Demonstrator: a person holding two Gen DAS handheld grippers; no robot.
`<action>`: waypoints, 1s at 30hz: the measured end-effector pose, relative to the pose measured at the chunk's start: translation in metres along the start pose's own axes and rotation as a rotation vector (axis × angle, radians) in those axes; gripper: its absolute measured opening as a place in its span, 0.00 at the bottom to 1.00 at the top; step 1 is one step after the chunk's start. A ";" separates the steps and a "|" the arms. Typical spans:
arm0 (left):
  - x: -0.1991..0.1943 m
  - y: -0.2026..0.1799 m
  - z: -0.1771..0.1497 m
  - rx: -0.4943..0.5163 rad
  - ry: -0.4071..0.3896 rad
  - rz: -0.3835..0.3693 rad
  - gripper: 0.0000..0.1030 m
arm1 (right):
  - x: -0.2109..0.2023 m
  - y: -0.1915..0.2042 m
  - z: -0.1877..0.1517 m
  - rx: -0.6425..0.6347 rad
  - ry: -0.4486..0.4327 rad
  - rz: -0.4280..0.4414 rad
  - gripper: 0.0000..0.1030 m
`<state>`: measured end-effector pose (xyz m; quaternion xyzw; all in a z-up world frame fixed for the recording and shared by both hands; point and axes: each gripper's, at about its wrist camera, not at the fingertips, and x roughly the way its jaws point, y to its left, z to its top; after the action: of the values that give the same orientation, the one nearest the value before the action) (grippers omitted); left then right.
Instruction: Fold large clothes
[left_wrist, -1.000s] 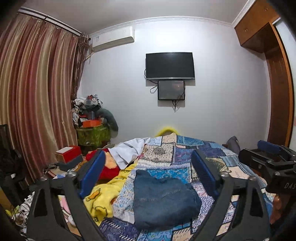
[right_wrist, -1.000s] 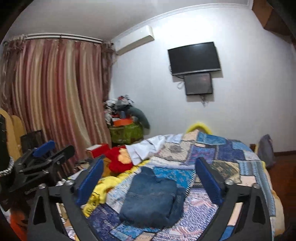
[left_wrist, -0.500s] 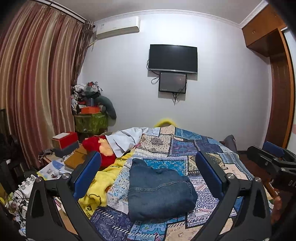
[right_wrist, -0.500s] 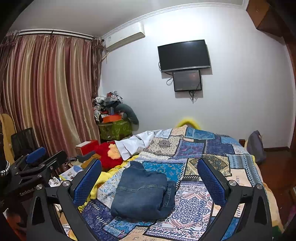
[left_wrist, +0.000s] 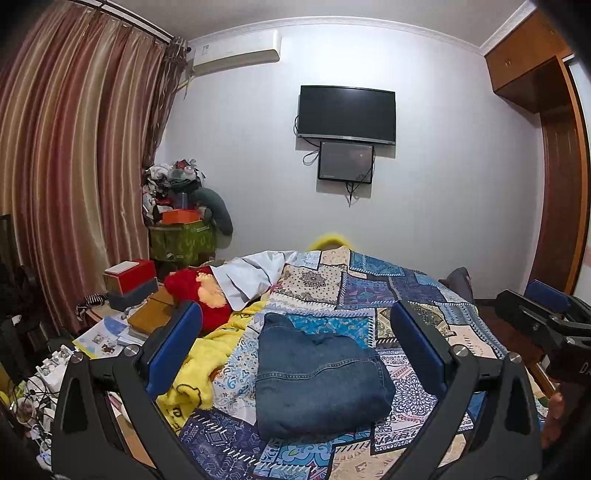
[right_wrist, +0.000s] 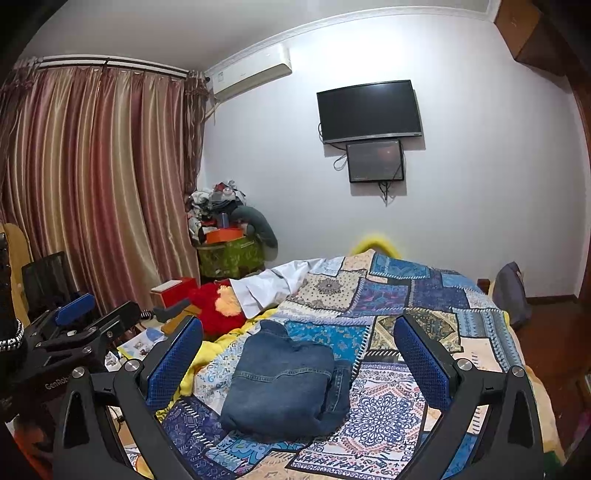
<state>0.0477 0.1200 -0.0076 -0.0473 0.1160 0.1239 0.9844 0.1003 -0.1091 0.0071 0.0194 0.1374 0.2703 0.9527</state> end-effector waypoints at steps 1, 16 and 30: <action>0.001 -0.001 -0.001 0.000 0.001 0.000 1.00 | 0.000 0.000 0.000 0.000 0.001 -0.001 1.00; 0.004 -0.002 -0.003 0.006 0.015 -0.020 1.00 | 0.002 -0.008 -0.001 0.024 0.018 0.005 1.00; 0.004 0.004 0.000 -0.011 0.030 -0.049 1.00 | 0.003 -0.011 -0.003 0.027 0.007 0.009 1.00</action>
<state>0.0506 0.1250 -0.0091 -0.0574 0.1291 0.0999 0.9849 0.1075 -0.1172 0.0027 0.0320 0.1441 0.2726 0.9507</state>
